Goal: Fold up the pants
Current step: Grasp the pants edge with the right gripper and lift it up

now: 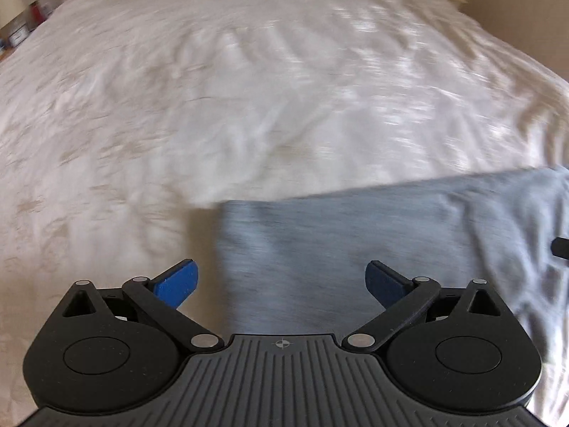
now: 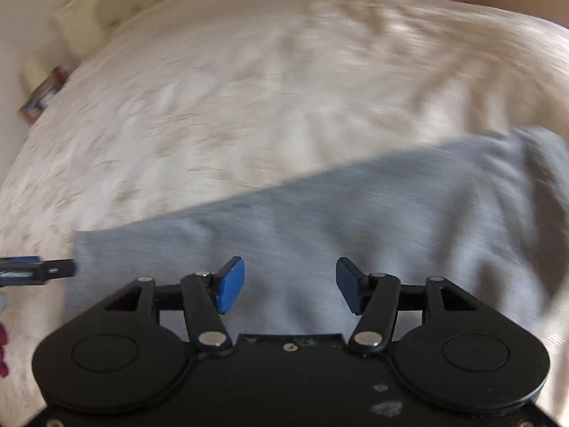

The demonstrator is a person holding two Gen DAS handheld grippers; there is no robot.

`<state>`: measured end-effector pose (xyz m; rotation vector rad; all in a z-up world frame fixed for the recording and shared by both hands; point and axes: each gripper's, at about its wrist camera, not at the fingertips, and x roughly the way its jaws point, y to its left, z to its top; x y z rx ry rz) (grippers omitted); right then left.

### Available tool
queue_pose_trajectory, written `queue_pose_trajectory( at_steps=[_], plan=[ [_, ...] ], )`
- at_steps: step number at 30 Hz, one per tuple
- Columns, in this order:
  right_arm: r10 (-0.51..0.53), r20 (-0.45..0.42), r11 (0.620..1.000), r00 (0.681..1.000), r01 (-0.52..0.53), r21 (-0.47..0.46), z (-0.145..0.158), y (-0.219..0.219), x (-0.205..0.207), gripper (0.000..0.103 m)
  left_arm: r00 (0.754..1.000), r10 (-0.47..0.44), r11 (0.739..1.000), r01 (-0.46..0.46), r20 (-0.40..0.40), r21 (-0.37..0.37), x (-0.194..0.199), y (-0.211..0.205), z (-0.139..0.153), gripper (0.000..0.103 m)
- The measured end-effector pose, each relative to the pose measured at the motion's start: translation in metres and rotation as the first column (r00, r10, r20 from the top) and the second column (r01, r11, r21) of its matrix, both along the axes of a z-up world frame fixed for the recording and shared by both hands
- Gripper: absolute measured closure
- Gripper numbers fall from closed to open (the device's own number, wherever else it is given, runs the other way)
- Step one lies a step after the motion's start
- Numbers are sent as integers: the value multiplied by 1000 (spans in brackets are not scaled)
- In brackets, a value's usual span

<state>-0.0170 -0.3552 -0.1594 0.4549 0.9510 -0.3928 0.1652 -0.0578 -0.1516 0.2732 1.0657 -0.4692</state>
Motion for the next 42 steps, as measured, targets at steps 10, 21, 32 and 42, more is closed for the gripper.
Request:
queue_pose_trajectory(
  at_steps=[10,21,32,42],
  plan=[
    [-229,-66,973,971,229,-11,-19,-105,-91,23,990,-135,991,135,-39,-8,-42,-92,-15,1],
    [-297,51,927,953,276,254,-68,-190,-94,21,990,-131,989,134,-61,61,-51,-131,-23,1],
    [-293,119,912,949,240,334,-60,-215,-93,80,994,-100,989,104,-46,104,-14,-162,-39,1],
    [-232,185,944,955,176,278,1,-199,-82,80,988,-98,986,113,-119,125,11,-180,-69,0]
  ],
)
